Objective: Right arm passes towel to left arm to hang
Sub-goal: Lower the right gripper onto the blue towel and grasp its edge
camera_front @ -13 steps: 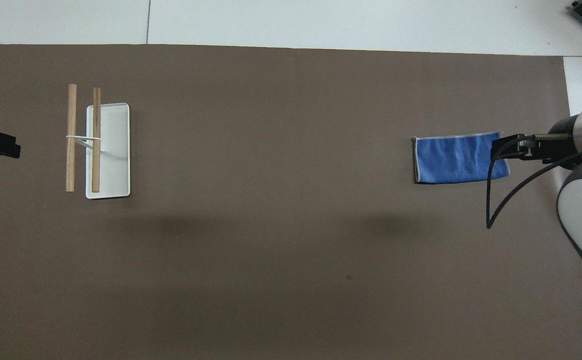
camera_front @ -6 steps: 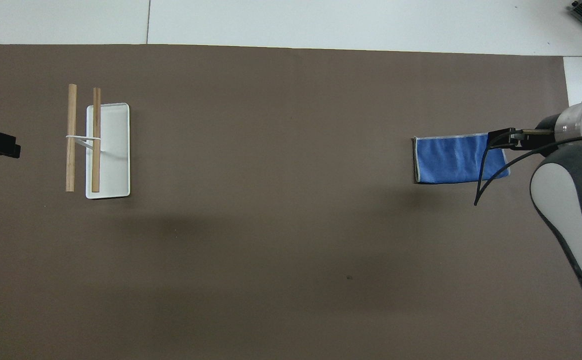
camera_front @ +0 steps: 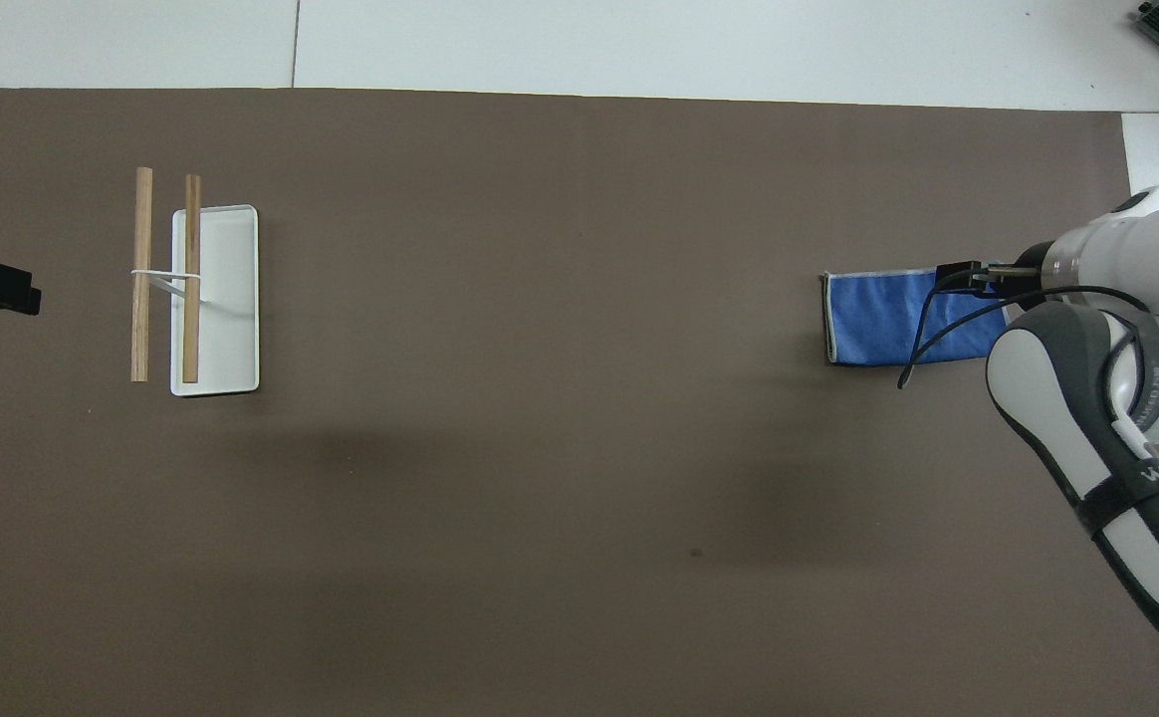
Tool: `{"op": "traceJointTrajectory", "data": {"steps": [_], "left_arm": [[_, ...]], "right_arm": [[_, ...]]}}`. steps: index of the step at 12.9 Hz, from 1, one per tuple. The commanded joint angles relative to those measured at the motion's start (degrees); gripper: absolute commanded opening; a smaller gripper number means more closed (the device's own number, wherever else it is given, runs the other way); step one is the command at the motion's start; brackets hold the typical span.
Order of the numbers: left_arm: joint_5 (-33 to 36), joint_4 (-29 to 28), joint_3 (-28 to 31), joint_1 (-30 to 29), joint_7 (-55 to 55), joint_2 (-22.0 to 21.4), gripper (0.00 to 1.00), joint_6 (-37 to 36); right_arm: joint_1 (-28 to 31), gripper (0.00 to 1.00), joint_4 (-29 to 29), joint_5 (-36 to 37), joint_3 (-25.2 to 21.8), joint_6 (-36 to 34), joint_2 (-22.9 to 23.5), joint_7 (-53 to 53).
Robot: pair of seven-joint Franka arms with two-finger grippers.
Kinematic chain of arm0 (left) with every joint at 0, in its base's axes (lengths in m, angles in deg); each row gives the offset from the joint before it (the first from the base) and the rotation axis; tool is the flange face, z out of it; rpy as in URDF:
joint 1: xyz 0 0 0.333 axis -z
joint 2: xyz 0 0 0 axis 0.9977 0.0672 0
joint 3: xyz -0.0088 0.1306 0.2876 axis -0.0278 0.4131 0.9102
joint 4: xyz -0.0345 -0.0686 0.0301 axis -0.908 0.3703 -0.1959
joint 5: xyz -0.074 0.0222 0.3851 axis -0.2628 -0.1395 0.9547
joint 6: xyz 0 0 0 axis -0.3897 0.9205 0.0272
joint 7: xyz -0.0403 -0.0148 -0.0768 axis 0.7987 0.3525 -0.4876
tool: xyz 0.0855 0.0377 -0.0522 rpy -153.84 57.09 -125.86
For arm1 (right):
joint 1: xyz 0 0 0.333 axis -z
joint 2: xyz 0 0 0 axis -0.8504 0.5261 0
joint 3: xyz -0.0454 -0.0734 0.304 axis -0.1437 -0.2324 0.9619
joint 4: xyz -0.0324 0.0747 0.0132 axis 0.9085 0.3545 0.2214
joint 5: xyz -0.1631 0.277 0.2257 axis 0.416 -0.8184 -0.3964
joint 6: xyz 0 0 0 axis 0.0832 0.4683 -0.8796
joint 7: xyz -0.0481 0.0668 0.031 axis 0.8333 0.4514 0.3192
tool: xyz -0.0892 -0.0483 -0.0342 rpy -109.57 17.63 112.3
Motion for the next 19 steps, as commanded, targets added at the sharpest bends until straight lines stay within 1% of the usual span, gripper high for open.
{"op": "traceJointTrajectory", "data": {"steps": [1,3,6,9,14,15,16,17,18,19], "left_arm": [[0.91,-1.65,-0.34,-0.62,-0.40,-1.50,1.00,0.40],[0.83,-1.65,-0.34,-0.62,-0.40,-1.50,1.00,0.40],[0.91,-1.65,-0.34,-0.54,-0.40,-1.50,1.00,0.40],[0.83,-1.65,-0.34,-0.54,-0.40,-1.50,1.00,0.40],[0.83,-1.65,-0.34,-0.71,-0.48,-1.50,1.00,0.49],[0.83,-1.65,-0.25,-0.71,-0.66,-1.68,1.00,0.57],[0.83,-1.65,-0.25,-0.71,-0.75,-1.68,1.00,1.18],[0.83,-1.65,-0.25,-0.71,-0.57,-1.68,1.00,1.19],[0.74,-1.65,-0.25,-0.80,-0.48,-1.68,1.00,1.10],[0.39,-1.83,-0.25,-1.06,-0.48,-1.76,1.00,1.02]], "right_arm": [[0.17,1.00,-2.19,-1.29,0.40,4.55,1.57,1.61],[0.17,1.00,-3.95,-1.29,0.40,7.80,3.42,1.52],[0.17,1.00,-3.69,-1.20,0.40,8.52,5.80,1.70],[0.08,1.00,-3.51,-1.20,0.40,11.76,9.13,1.78],[0.08,1.00,-4.56,-1.20,0.40,12.48,10.02,1.96],[0.17,0.92,-4.48,-1.20,0.40,12.13,10.02,2.05],[0.08,0.59,-4.48,-1.20,0.49,11.52,9.67,2.05],[0.08,0.30,-4.48,-1.20,0.49,11.34,9.32,1.96],[0.08,0.11,-4.57,-1.29,0.49,10.72,8.79,1.88],[-0.09,0.00,-4.57,-1.20,0.58,10.20,7.92,1.61]]}}
